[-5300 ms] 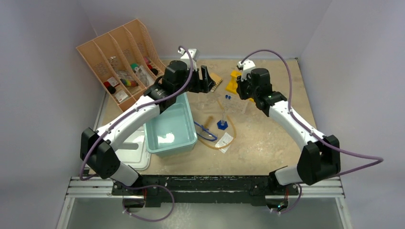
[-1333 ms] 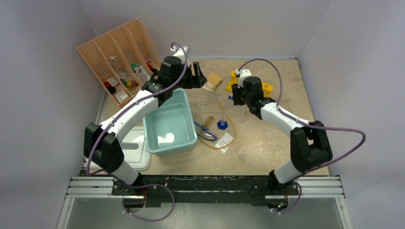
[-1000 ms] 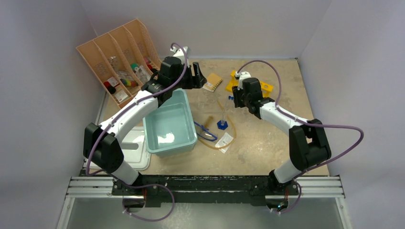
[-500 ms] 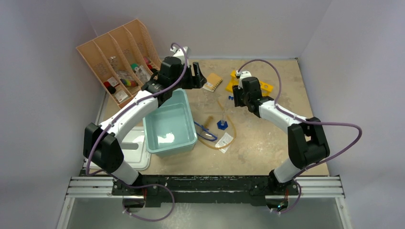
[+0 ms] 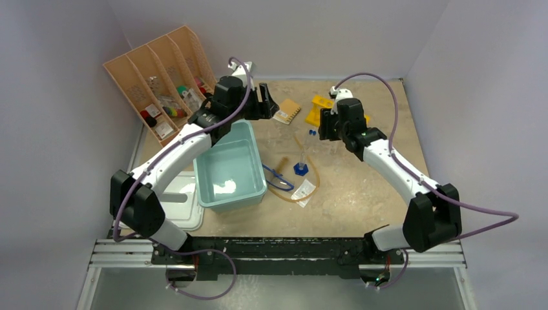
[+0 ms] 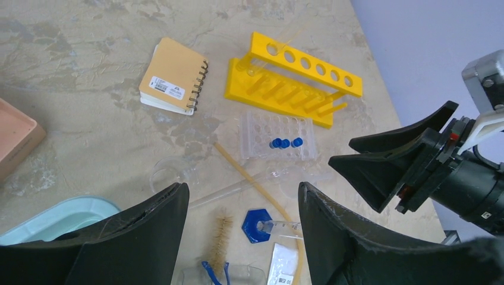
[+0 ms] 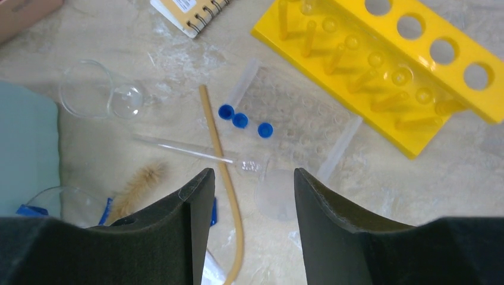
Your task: Organize the chemistry lab equipment
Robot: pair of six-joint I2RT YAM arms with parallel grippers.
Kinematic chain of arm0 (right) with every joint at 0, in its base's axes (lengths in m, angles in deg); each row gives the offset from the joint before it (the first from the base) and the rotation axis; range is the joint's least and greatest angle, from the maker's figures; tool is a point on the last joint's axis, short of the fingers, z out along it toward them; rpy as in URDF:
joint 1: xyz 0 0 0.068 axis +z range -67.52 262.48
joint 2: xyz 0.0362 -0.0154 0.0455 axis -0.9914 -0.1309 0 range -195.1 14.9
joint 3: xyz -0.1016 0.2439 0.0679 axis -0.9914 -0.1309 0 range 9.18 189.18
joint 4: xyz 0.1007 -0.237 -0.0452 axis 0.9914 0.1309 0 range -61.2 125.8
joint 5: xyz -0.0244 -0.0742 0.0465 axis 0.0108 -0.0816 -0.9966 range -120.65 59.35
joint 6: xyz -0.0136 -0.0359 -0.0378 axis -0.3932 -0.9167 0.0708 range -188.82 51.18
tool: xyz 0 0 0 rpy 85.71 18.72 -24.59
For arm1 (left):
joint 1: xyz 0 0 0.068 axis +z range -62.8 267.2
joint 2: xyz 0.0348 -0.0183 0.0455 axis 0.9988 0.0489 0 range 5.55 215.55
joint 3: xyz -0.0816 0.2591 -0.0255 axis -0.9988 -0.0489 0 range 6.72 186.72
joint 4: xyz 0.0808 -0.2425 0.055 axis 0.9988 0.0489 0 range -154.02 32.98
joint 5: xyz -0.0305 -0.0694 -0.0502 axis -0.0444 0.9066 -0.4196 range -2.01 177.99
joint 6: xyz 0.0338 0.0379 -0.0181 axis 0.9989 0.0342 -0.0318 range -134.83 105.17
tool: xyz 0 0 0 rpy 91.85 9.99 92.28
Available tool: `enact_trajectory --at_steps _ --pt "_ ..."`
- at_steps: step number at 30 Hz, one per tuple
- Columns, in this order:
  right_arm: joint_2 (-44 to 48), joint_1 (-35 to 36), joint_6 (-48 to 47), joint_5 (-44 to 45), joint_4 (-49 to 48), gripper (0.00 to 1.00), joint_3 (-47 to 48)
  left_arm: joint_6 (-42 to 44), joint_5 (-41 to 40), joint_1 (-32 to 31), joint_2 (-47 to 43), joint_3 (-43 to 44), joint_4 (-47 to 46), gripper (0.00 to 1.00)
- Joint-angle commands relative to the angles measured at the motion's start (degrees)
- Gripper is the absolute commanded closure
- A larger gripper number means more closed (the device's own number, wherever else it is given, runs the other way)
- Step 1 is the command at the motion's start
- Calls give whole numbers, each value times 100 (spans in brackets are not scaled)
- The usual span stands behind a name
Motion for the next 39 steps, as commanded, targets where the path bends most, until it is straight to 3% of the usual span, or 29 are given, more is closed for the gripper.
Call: enact_trajectory --at_steps 1,5,12,14,20,32,39 --pt "169 -28 623 298 942 46 140 29 -31 53 -486 -116 -167 33" --pt "238 -33 802 336 1315 47 65 5 -66 53 -745 -327 -196 33" --pt "843 -3 340 -512 1307 44 0 -79 -15 58 -1031 -673 -216 33" --pt "1201 12 49 -1101 1028 44 -266 -109 -18 53 -1088 -770 -212 34" --pt "2269 25 6 -1739 -52 27 -937 -156 -97 55 -1292 -905 -265 34" --pt "1088 614 -33 -1372 8 20 -574 -339 -194 53 -1356 -995 -204 34" --pt "604 660 -149 -1502 -602 28 -713 -464 -207 53 -1360 -1129 -255 34"
